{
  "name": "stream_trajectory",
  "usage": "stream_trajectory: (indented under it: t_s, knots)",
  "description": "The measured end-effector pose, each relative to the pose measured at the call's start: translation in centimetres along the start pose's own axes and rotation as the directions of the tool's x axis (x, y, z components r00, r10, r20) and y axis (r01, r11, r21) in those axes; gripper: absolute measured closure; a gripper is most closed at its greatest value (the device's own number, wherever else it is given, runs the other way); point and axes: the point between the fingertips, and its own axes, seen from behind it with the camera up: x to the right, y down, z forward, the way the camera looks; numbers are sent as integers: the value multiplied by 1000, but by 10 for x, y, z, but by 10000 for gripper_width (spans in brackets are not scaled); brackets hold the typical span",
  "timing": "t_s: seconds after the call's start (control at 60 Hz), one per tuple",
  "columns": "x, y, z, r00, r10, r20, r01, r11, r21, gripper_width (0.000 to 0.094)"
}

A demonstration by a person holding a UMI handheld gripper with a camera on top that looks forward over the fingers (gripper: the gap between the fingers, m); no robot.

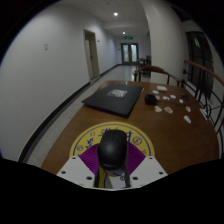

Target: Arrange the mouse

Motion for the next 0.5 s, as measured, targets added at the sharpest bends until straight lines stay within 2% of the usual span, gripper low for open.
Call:
stream_trajectory:
  t_s: [0.05, 0.067, 0.167, 0.25, 0.35, 0.383, 0.5]
  knots:
    - [-1, 13, 9, 1000, -6, -10, 6, 999, -33, 595]
    - [-1, 9, 10, 1000, -13, -13, 13, 1000, -16, 600]
    - [1, 10, 9, 996, -79, -31, 79, 997, -9, 456]
    - [0, 11, 4, 990, -143, 8, 143, 989, -34, 357]
    - [-8, 10, -24, 982, -161, 102, 162, 987, -4, 62]
    - [-8, 10, -37, 979, -162, 124, 162, 987, 11, 94]
    - [11, 15, -80, 976, -152, 157, 144, 988, 56, 86]
